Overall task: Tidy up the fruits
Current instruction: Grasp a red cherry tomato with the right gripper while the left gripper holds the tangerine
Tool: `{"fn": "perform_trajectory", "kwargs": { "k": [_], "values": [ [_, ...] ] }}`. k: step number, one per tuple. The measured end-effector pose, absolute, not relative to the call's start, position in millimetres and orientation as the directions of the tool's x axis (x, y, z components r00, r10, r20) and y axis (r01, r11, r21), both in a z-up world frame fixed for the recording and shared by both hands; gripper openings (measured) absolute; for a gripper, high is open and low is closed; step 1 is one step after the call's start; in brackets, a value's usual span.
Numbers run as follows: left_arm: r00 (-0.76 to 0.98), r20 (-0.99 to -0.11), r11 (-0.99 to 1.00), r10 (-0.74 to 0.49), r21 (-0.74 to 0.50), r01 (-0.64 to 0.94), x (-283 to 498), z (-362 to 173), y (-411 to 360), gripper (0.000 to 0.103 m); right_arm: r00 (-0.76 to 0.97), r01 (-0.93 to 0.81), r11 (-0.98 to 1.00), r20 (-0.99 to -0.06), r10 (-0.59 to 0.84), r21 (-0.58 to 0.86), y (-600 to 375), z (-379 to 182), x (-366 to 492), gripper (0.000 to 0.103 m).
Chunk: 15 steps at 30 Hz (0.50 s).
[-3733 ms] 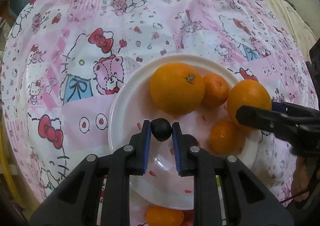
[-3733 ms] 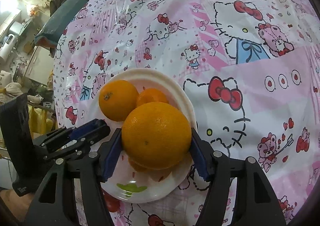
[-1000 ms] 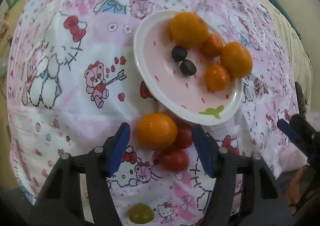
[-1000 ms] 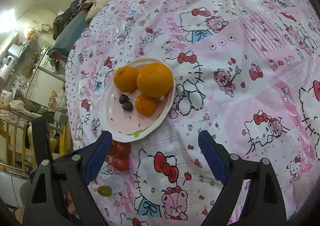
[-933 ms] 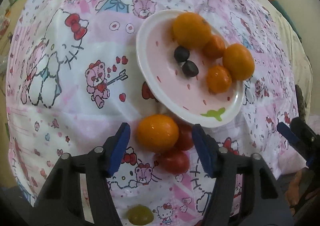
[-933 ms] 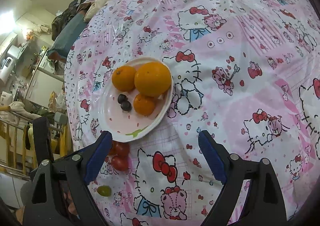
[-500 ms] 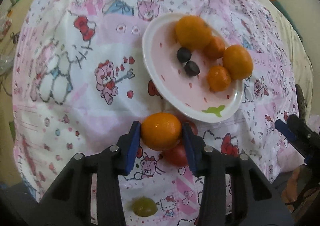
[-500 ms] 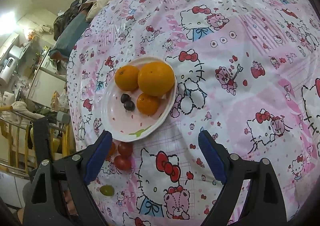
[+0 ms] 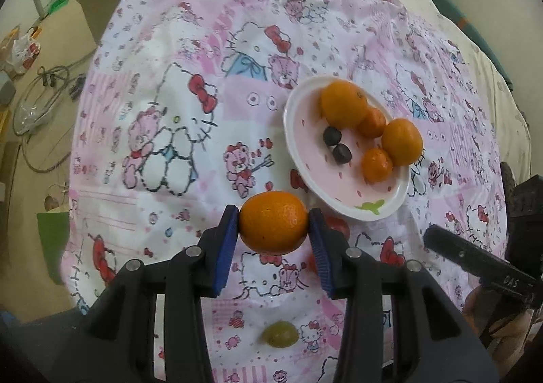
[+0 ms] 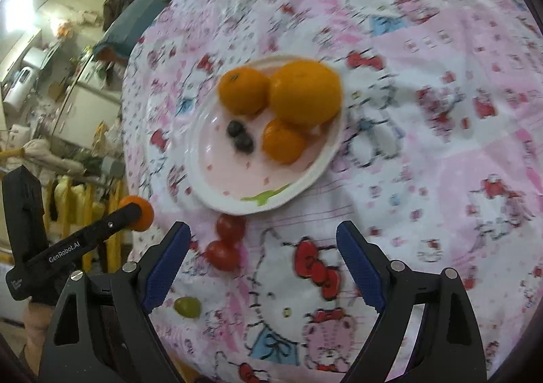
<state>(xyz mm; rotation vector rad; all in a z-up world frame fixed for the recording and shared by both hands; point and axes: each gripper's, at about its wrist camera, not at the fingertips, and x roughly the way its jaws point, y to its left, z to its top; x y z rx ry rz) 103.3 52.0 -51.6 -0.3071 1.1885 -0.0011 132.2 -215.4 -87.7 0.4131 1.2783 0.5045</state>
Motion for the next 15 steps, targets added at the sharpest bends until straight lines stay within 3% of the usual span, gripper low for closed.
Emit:
{"fn": "perform_trajectory", "kwargs": {
  "k": [4,15],
  "values": [
    [0.380,-0.908,0.946,-0.175,-0.261,-0.190,102.0,-49.9,61.1,0.037,0.139,-0.128,0.807,-0.795,0.590,0.576,-198.5,-101.6,132.3,0.087],
    [0.389,-0.906,0.947,-0.165,-0.257,-0.195,103.3,-44.1,60.3,0.037,0.018,-0.256,0.827,-0.853,0.521,0.500,-137.6,-132.6,126.4,0.067]
  ]
}}
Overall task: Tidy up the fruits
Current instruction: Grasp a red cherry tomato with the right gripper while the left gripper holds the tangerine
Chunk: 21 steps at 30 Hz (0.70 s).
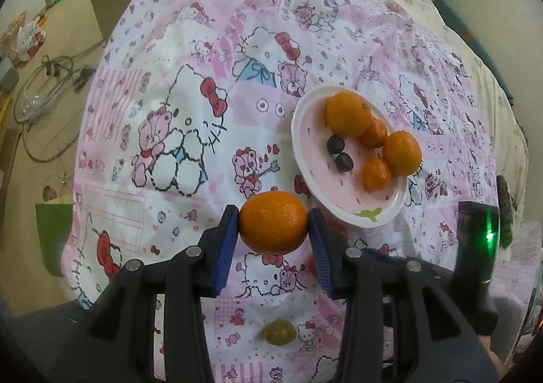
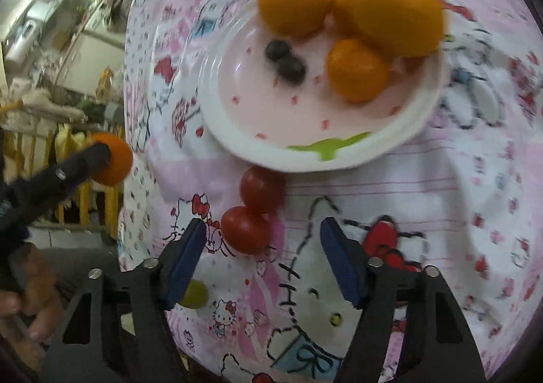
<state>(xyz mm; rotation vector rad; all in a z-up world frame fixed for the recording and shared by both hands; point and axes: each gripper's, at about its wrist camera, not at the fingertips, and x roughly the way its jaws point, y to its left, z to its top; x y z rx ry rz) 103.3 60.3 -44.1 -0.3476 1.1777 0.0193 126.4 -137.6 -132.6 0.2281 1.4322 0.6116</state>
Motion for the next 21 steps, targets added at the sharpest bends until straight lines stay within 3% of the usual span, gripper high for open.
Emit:
{"fn": "perform_trajectory", "kwargs": {
  "k": [3,7,8,21],
  "values": [
    [0.392,-0.908,0.950,-0.147,-0.240,-0.199,103.3,-44.6,62.5,0.037,0.020,-0.294,0.834,-0.869,0.494,0.468,-119.5,-137.5,124.4,0.064],
    [0.380,-0.914,0.945,-0.139,-0.238,-0.225,103.1,-49.8,69.5,0.037,0.045,-0.339,0.850,-0.895,0.443,0.404,-108.2,-138.3,121.2,0.039],
    [0.379,-0.915,0.945,-0.137,-0.235,-0.227,102.9,-50.6,70.3,0.037,0.045,-0.343,0.848,-0.894,0.445,0.404,-108.6,-138.0,121.1,0.037],
    [0.385,-0.915,0.953,-0.116,-0.211,-0.216,108.9,-55.0,64.9,0.037,0.044,-0.236,0.781,-0.797,0.603,0.578,-158.4,-118.3,113.7,0.036]
  ]
}}
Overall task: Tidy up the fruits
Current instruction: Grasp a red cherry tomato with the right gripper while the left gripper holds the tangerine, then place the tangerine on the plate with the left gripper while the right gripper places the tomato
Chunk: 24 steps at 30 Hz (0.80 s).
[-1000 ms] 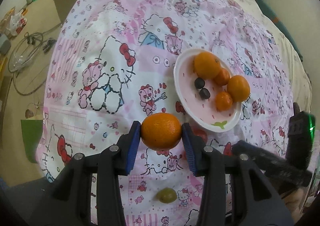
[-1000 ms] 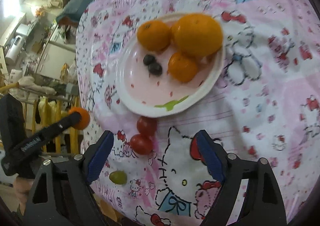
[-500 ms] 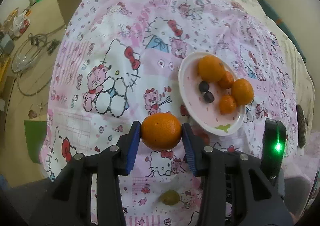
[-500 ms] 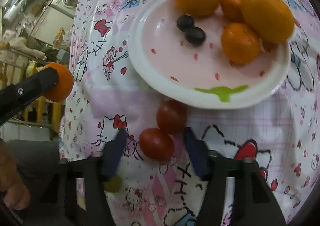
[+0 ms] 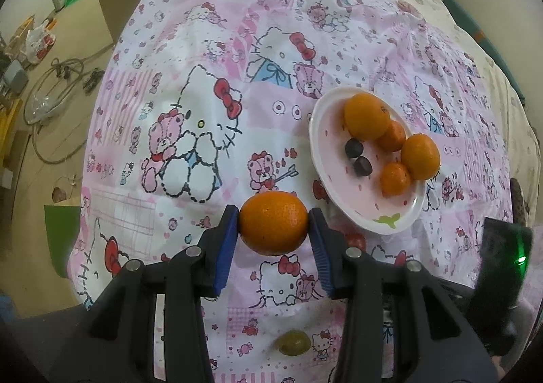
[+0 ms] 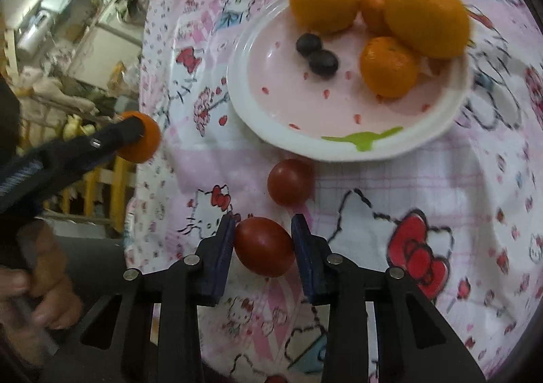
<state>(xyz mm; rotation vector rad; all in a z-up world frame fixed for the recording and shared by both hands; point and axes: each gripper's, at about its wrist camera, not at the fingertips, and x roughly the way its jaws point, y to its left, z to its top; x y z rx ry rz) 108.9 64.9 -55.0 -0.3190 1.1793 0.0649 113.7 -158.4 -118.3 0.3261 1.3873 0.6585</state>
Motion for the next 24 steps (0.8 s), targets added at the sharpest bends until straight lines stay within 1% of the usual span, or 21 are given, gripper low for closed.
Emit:
{"fn": "perform_trajectory", "kwargs": {
  "k": [6,12,15,17,21,24],
  "values": [
    [0.401,-0.908,0.954,-0.123,-0.219,-0.203,109.3,-51.2,56.7,0.037,0.148,-0.202,0.759,-0.746,0.649,0.619,-197.4,-91.8,111.2,0.036],
    [0.414,-0.900,0.957,-0.138,-0.229,-0.179,110.9,-47.4,45.0,0.037,0.243,-0.165,0.747,-0.707,0.664,0.644,-229.7,-72.1,121.8,0.036],
    [0.409,-0.902,0.967,-0.137,-0.211,-0.142,116.7,-47.5,33.7,0.037,0.266,-0.175,0.770,-0.724,0.637,0.613,-236.8,-64.9,130.1,0.036],
    [0.399,-0.907,0.973,-0.138,-0.199,-0.115,124.4,-47.9,26.2,0.037,0.272,-0.192,0.799,-0.752,0.601,0.570,-235.2,-62.3,139.6,0.036],
    [0.404,-0.905,0.982,-0.132,-0.174,-0.070,139.6,-44.3,17.3,0.037,0.277,-0.216,0.804,-0.755,0.594,0.554,-229.8,-57.1,158.9,0.036],
    [0.417,-0.891,0.973,-0.179,-0.222,-0.058,153.6,-42.2,17.5,0.037,0.282,-0.226,0.799,-0.748,0.601,0.557,-219.2,-56.2,173.5,0.036]
  ]
}}
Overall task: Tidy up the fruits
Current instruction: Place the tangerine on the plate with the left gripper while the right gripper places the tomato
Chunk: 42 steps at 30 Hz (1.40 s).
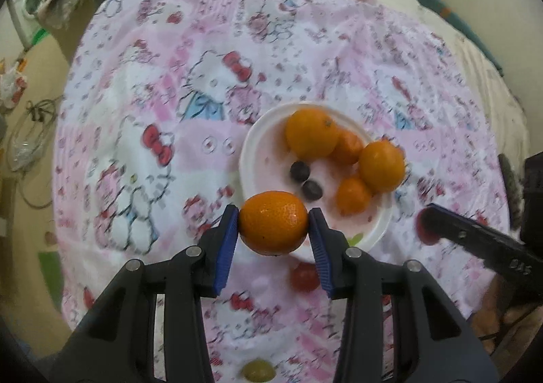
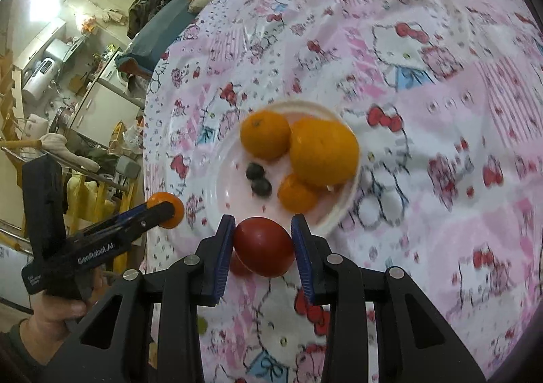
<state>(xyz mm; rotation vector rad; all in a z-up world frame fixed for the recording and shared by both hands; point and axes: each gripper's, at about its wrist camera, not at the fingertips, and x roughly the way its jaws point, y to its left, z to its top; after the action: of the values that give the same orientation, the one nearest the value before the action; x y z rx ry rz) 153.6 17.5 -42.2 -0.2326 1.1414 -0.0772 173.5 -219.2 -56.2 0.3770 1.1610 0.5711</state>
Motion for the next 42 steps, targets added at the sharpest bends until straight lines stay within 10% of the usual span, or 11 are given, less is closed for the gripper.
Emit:
{"fn": "perform_trajectory", "kwargs": {
  "k": [31,35,42],
  "values": [
    [0.379,-0.914,0.989,-0.146,-0.125,0.080,209.2,-79.3,-15.8,0.038,0.293,-0.243,0.811,-0.757,0.584,0.532,-188.3,-73.4,250.9,0.039],
    [0.378,-0.914,0.989,-0.146,-0.127,0.076,210.7,-81.3,-17.4,0.038,0.318,-0.235,0.792,-0.725,0.610,0.563,-195.4,-66.9,248.5,0.071],
    [0.385,-0.912,0.989,-0.143,-0.121,0.080,212.4,-81.4,-20.5,0.038,0.356,-0.236,0.787,-0.703,0.616,0.570,-205.8,-52.8,243.4,0.071]
  ]
}}
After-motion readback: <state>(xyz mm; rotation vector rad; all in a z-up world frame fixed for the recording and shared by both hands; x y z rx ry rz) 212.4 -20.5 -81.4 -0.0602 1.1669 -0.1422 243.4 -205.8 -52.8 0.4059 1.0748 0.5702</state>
